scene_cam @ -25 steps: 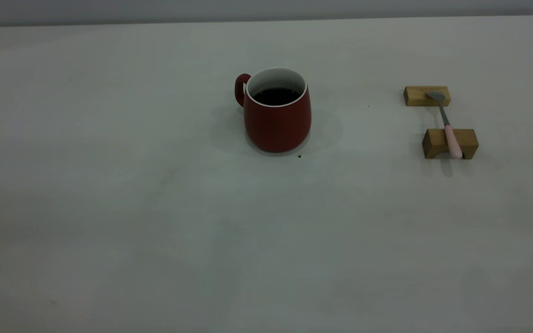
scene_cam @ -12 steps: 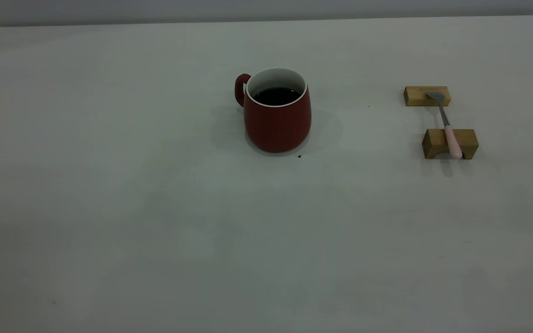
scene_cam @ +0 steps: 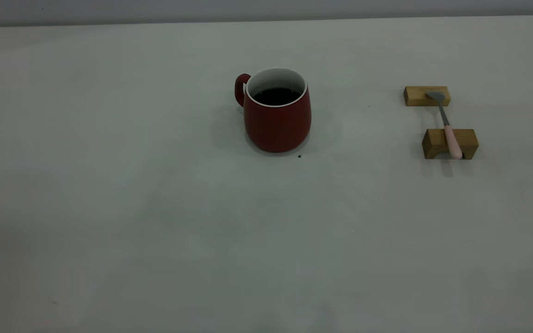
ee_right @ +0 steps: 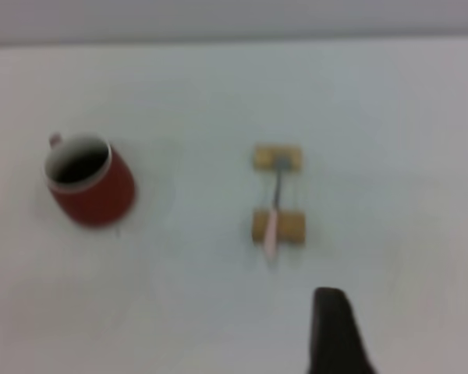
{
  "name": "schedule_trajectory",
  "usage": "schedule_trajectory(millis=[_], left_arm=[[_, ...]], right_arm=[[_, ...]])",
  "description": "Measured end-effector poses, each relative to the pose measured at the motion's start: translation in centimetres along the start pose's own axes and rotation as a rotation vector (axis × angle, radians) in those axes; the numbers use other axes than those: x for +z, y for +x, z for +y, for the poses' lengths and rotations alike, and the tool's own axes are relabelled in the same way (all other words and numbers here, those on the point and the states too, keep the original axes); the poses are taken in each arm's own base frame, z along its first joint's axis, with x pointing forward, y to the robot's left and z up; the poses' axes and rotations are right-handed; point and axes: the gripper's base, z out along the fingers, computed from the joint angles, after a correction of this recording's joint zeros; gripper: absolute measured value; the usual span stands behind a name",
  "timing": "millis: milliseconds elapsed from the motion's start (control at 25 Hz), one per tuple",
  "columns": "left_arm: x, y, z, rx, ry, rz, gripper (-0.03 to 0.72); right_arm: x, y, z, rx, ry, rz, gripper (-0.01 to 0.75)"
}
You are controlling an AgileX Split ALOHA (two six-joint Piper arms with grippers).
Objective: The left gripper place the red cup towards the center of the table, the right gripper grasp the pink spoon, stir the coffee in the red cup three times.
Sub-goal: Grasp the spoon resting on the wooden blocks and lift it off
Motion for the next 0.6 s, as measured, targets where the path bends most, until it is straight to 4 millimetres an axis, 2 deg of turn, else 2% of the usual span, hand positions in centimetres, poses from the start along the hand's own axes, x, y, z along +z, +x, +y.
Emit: schedule_trajectory(millis=[80,160,600], left_arm=[[0.0,0.0,0.0,0.0,0.0,0.0,0.355],[0.0,0.0,0.0,0.0,0.0,0.0,0.355],[0.0,0.0,0.0,0.0,0.0,0.0,0.355]], right_arm=[[2.0,-1.1,0.0,0.012,-0.011,0.0,0.583],[4.5,-1.9,0.0,0.023,-0.02,0.041,0.611],[18.8,-0.9,-0.1,0.021,-0.064,0.496,0.604]])
